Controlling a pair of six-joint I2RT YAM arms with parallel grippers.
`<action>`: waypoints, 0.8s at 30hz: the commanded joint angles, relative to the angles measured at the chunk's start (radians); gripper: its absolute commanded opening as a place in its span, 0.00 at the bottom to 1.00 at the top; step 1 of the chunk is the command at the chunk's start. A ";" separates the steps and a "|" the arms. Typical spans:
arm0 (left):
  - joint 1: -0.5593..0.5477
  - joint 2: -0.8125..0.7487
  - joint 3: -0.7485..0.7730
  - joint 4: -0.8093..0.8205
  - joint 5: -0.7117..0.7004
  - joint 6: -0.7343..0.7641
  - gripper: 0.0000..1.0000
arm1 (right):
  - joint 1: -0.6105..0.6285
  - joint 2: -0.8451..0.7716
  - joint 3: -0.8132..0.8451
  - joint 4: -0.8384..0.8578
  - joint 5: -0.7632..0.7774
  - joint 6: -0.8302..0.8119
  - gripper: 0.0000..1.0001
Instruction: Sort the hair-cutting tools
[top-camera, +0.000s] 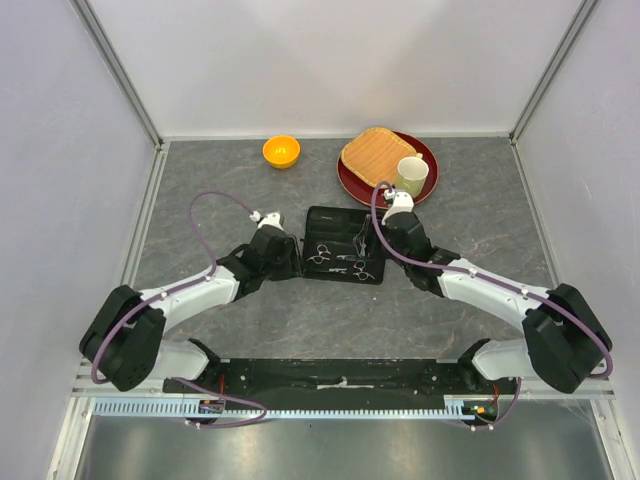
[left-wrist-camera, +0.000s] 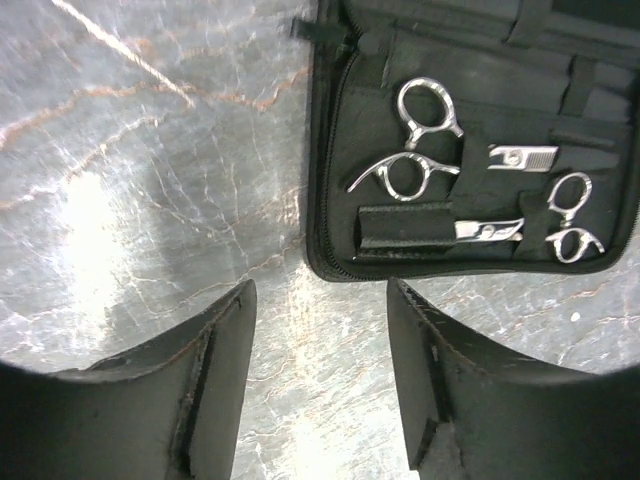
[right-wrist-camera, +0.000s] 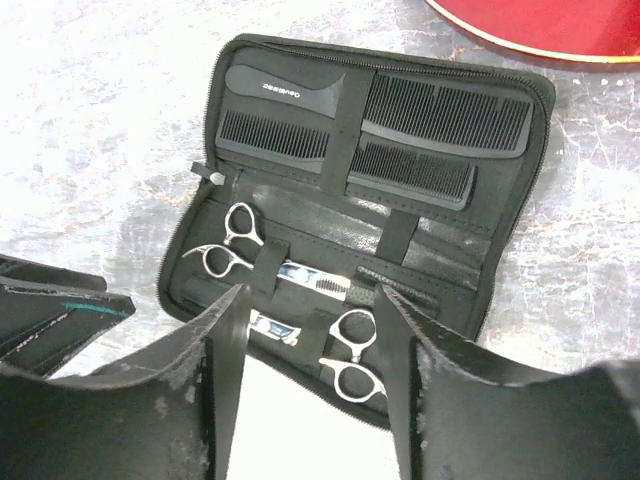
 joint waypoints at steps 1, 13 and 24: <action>0.005 -0.064 0.109 -0.063 -0.074 0.043 0.64 | 0.002 -0.034 0.045 -0.133 -0.010 0.024 0.55; 0.203 0.258 0.423 0.065 0.153 0.129 0.89 | 0.003 -0.198 -0.136 -0.293 -0.001 0.205 0.47; 0.222 0.649 0.795 0.019 0.104 0.167 0.51 | 0.003 -0.222 -0.284 -0.287 -0.070 0.256 0.11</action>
